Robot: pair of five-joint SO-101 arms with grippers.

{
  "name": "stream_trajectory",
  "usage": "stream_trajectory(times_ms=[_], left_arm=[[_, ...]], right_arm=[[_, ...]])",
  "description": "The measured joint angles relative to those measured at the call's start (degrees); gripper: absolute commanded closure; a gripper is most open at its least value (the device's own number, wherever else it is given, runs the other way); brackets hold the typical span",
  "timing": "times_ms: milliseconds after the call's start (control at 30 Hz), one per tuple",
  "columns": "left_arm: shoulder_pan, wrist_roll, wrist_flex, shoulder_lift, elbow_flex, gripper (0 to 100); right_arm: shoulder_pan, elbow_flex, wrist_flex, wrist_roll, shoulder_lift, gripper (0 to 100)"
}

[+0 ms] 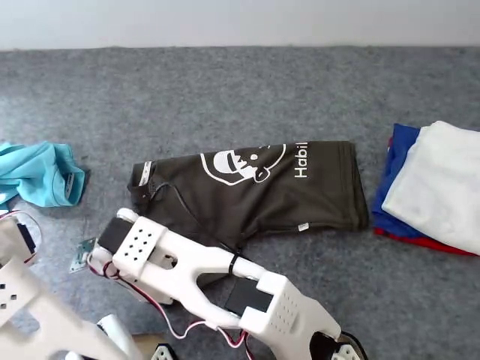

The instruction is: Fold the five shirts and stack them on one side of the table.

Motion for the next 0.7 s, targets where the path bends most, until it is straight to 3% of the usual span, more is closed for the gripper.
stream_trajectory(times_ms=[433,700], left_arm=[[0.0,0.0,0.0,0.0,0.0,93],[0.0,0.0,0.0,0.0,0.0,93]], right_arm=[[0.0,8.0,-7.7,-0.1,1.7,78.5],[3.2,5.2,-10.4,-0.2,5.7,99.3]])
